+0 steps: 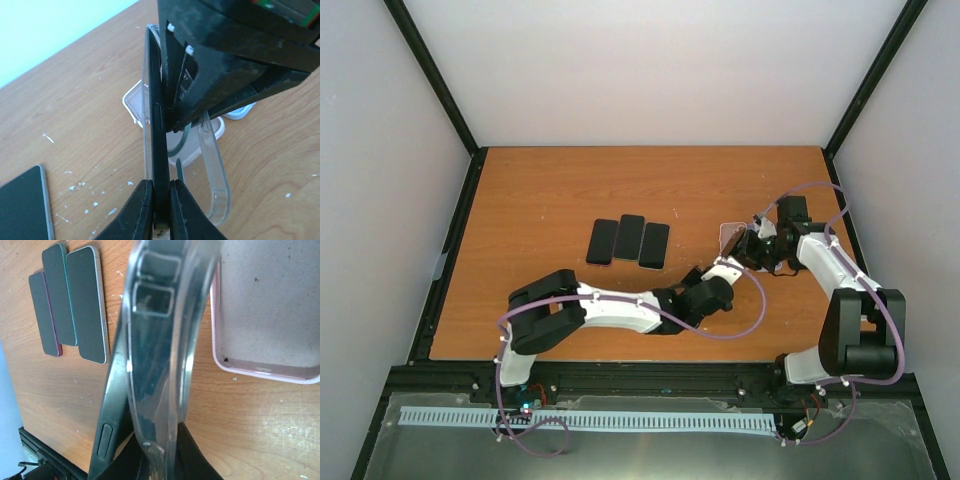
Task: Take the phone out of the phone case
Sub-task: Remove the phone case from the phone.
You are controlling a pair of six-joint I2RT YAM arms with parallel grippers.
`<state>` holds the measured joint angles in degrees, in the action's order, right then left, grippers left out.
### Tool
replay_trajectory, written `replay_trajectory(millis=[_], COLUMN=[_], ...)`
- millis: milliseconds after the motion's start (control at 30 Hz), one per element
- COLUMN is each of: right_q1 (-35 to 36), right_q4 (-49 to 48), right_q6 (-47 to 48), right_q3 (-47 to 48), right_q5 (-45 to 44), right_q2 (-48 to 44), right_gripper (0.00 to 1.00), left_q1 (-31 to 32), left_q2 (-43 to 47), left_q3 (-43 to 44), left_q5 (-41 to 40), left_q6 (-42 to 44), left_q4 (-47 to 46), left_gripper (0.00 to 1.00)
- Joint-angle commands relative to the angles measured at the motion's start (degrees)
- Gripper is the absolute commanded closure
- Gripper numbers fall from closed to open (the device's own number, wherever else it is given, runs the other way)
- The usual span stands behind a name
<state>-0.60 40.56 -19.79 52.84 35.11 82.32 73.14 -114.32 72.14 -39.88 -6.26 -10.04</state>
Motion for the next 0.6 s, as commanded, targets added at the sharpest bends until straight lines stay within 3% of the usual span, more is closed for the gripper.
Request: replay_trajectory(millis=[0,233,567], right_q1=[-0.5,-0.5,-0.5], right_q4=[0.4,-0.8,2.2], right_q6=[2.9,5.0,5.1], right_q3=[-0.4,-1.1,1.8], right_q5=[-2.2,-1.4,2.4], right_q2=[-3.0,-6.1,-6.6], right_gripper=[0.97,0.97,0.97], left_q1=[-3.8,-8.1,-9.7], left_q2=[6.7,14.4,18.4], left_q3=[-2.0,-6.5,-8.5], left_q5=[1.2,8.1,10.6], left_q6=[-9.8,-19.1,-23.6], left_q4=[3.3,2.3,2.1], left_gripper=[1.00,1.00,1.00])
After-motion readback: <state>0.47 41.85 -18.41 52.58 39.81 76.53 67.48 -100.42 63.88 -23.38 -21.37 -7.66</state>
